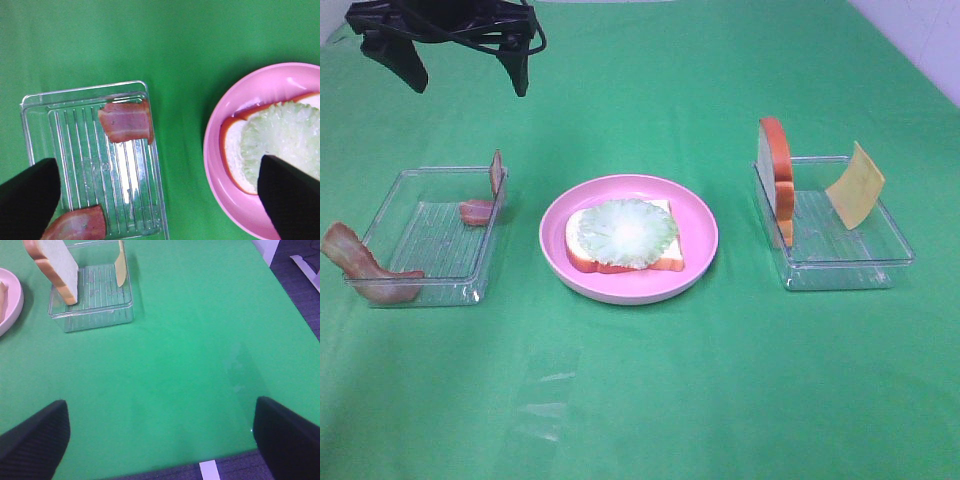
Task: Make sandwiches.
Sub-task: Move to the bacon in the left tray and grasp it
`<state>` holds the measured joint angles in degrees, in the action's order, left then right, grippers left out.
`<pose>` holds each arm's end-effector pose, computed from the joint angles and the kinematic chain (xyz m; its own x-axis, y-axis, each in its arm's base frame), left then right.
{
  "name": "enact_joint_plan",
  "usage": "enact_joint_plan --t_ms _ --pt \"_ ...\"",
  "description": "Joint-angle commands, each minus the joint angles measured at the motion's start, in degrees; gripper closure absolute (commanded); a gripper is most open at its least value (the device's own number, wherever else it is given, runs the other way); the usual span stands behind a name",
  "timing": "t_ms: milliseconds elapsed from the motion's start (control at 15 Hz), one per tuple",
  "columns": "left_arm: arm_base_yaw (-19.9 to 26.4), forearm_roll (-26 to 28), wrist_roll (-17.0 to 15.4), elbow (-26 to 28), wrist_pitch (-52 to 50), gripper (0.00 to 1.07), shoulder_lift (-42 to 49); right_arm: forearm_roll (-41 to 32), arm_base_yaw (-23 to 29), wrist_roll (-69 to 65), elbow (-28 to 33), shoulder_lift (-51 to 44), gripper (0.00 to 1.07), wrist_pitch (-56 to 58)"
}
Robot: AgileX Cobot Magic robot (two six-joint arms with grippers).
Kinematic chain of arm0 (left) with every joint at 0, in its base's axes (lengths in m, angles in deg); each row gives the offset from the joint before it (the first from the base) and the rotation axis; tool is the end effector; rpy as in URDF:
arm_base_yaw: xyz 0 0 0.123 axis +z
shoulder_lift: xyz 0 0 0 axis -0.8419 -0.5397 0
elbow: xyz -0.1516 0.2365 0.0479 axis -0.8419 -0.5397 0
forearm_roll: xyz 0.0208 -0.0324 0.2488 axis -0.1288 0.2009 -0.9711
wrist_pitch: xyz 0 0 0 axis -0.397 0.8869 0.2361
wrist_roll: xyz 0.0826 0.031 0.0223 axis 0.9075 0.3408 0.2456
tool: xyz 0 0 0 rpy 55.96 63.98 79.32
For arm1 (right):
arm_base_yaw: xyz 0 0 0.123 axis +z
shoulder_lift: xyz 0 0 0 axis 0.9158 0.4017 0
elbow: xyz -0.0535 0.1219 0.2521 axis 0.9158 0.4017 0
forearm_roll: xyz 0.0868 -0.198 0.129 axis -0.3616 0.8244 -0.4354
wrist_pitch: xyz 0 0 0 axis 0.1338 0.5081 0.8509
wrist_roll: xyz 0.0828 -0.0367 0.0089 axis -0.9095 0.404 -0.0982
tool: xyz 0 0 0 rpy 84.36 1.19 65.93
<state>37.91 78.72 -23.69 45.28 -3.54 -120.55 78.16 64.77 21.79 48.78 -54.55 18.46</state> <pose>0.4421 -0.1512 0.2818 -0.9308 0.0589 -0.3607 0.0816 0.9955 -0.0480 -0.0040 -0.0102 0.2630 -0.5153 0.1012 -0.8510 0.1683 0.9856 0.0152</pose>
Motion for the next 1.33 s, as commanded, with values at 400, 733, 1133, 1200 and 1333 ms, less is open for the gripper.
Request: enact_joint_plan --t_ms 400,733,1133,1200,1333 --pt "0.2 0.9 2.9 -0.3 -1.2 0.06 -4.9 0.0 0.0 0.1 0.3 -1.3 0.11 0.2" --pt "0.2 1.2 2.8 -0.3 -5.8 0.07 -12.0 0.0 0.0 0.1 0.3 -1.3 0.11 0.2" --pt "0.2 2.2 2.9 -0.2 -5.9 0.23 -14.4 0.0 0.0 0.1 0.3 -1.3 0.11 0.2" --pt "0.2 2.2 2.9 -0.2 -5.8 0.31 -14.6 0.0 0.0 0.1 0.3 -1.3 0.11 0.2" --pt "0.2 2.2 2.8 -0.2 -6.1 0.41 -14.6 0.0 0.0 0.1 0.3 -1.3 0.11 0.2"
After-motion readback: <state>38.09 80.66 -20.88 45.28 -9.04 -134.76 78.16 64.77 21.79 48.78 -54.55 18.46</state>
